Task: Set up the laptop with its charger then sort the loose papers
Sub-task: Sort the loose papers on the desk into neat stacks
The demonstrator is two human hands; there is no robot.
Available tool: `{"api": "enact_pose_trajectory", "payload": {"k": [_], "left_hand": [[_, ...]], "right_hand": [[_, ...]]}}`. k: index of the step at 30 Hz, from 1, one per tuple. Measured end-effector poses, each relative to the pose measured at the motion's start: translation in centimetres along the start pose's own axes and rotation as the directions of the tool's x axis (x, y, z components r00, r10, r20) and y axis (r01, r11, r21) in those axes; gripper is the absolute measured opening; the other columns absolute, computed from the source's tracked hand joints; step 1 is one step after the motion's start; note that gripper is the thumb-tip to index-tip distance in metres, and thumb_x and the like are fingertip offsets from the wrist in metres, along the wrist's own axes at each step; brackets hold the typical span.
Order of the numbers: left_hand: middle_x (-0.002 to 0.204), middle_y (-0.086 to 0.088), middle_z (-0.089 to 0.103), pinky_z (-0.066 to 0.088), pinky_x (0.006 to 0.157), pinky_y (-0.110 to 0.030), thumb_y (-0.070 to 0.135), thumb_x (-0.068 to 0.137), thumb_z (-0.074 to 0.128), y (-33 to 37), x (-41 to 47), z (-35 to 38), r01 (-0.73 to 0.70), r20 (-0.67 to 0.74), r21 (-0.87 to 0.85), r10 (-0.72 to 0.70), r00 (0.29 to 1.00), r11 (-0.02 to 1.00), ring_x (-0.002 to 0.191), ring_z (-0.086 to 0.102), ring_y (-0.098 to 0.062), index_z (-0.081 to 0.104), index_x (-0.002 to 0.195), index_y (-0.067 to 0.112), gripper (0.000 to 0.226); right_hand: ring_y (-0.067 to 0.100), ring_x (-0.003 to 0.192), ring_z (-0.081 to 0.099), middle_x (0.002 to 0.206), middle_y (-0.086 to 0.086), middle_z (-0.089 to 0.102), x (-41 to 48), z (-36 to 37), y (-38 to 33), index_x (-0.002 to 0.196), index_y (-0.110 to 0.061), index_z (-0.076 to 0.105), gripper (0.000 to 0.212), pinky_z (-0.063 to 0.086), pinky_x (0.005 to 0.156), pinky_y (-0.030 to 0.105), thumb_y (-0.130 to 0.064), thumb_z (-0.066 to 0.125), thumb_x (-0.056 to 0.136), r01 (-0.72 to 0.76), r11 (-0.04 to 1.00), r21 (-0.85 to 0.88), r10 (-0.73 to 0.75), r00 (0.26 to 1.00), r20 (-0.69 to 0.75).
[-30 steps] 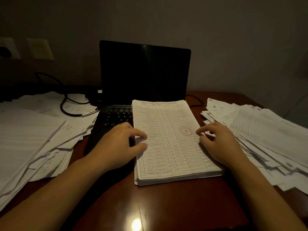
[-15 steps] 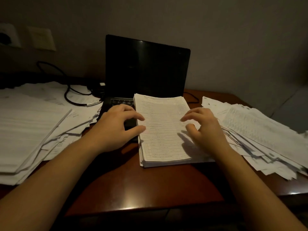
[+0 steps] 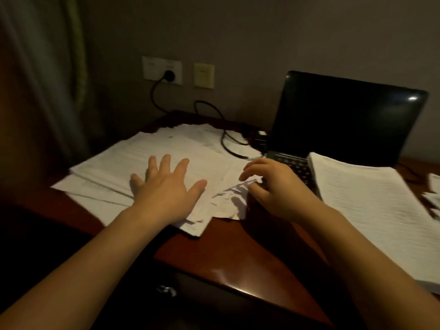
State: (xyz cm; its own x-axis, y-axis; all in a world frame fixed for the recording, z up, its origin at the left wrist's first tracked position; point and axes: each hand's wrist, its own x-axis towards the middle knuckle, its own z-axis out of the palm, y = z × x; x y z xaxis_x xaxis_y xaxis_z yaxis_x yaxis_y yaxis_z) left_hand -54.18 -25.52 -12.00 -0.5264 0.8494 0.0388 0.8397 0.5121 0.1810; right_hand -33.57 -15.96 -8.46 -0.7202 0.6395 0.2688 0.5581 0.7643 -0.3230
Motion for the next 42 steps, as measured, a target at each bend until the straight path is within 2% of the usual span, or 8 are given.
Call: {"api": "enact_pose_trajectory", "payload": {"k": [9,20,24,27,29,33,38,42], "left_hand": [[0.168,0.004,-0.005,-0.008,0.12,-0.06,0.081,0.089,0.011,-3.5,2.0,0.9,-0.147,0.068,-0.009,0.147,0.987,0.989,0.154,-0.009,-0.023,0.001,0.157,0.045,0.078],[0.159,0.021,0.028,-0.004,0.122,-0.042,0.065,0.094,0.045,-4.5,2.4,0.1,-0.262,-0.007,-0.276,0.27,0.963,0.925,0.15,0.013,-0.004,0.046,0.141,0.051,0.049],[0.15,0.026,0.042,0.007,0.125,-0.045,0.05,0.095,0.058,-5.2,3.0,-1.1,-0.243,0.026,-0.399,0.276,0.961,0.884,0.142,0.022,0.006,0.061,0.121,0.053,0.027],[0.15,0.023,0.045,-0.004,0.123,-0.054,0.052,0.099,0.047,-4.1,2.9,-2.5,-0.22,0.041,-0.164,0.229,0.972,0.962,0.15,0.017,-0.006,0.06,0.123,0.053,0.027],[0.161,0.012,0.03,-0.01,0.119,-0.059,0.053,0.104,0.03,-2.1,1.8,-2.1,-0.195,0.109,0.027,0.191,0.975,0.98,0.154,0.004,-0.017,0.04,0.146,0.046,0.044],[0.167,0.003,-0.015,-0.011,0.12,-0.058,0.058,0.103,0.011,-0.8,-0.3,1.1,-0.209,0.139,0.001,0.207,0.969,0.978,0.152,-0.019,-0.02,-0.008,0.157,0.042,0.06],[0.162,0.024,0.017,-0.01,0.123,-0.039,0.058,0.101,0.032,-3.4,-0.1,0.8,-0.358,-0.028,-0.274,0.365,0.931,0.893,0.149,0.0,0.006,0.031,0.151,0.049,0.05],[0.144,0.04,0.026,-0.001,0.121,-0.024,0.072,0.083,0.05,-4.2,-0.9,0.4,-0.426,-0.045,-0.408,0.448,0.893,0.808,0.14,0.005,0.022,0.038,0.144,0.053,0.065]], "right_hand": [[0.009,0.106,0.061,0.12,-0.006,0.065,3.5,4.0,-1.2,0.124,-0.025,0.064,0.025,0.056,0.094,0.032,-0.03,0.058,0.1,-0.167,0.961,0.22,0.157,0.986,0.063],[0.017,0.132,0.051,0.152,0.005,0.045,3.2,3.6,-0.5,0.145,-0.03,0.044,0.05,0.045,0.09,0.027,-0.021,0.061,0.098,-0.353,0.751,0.558,0.393,0.918,0.051],[0.014,0.079,0.074,0.109,0.006,0.07,3.0,3.1,-0.8,0.145,-0.029,0.044,0.063,0.058,0.068,0.024,-0.011,0.07,0.091,-0.417,0.649,0.636,0.396,0.899,0.185],[0.022,0.069,0.074,0.087,0.012,0.074,2.9,2.7,-1.4,0.151,-0.033,0.034,0.084,0.06,0.061,0.029,-0.003,0.076,0.084,-0.472,0.603,0.644,0.35,0.881,0.318],[0.035,0.075,0.074,0.088,0.019,0.075,2.7,2.4,-2.2,0.15,-0.046,0.027,0.098,0.063,0.069,0.044,0.003,0.077,0.082,-0.512,0.513,0.689,0.271,0.858,0.436],[0.036,0.081,0.076,0.097,0.016,0.074,2.4,3.0,-3.2,0.146,-0.057,0.025,0.103,0.062,0.075,0.051,0.004,0.077,0.081,-0.537,0.488,0.687,0.225,0.839,0.496],[0.03,0.082,0.076,0.099,0.013,0.074,2.6,3.5,-3.1,0.146,-0.058,0.027,0.102,0.063,0.067,0.045,0.002,0.078,0.081,-0.531,0.468,0.707,0.248,0.846,0.471],[0.028,0.064,0.073,0.073,0.006,0.071,2.5,4.3,-3.2,0.148,-0.055,0.025,0.097,0.062,0.059,0.04,-0.009,0.08,0.083,-0.489,0.495,0.719,0.268,0.872,0.409]]}}
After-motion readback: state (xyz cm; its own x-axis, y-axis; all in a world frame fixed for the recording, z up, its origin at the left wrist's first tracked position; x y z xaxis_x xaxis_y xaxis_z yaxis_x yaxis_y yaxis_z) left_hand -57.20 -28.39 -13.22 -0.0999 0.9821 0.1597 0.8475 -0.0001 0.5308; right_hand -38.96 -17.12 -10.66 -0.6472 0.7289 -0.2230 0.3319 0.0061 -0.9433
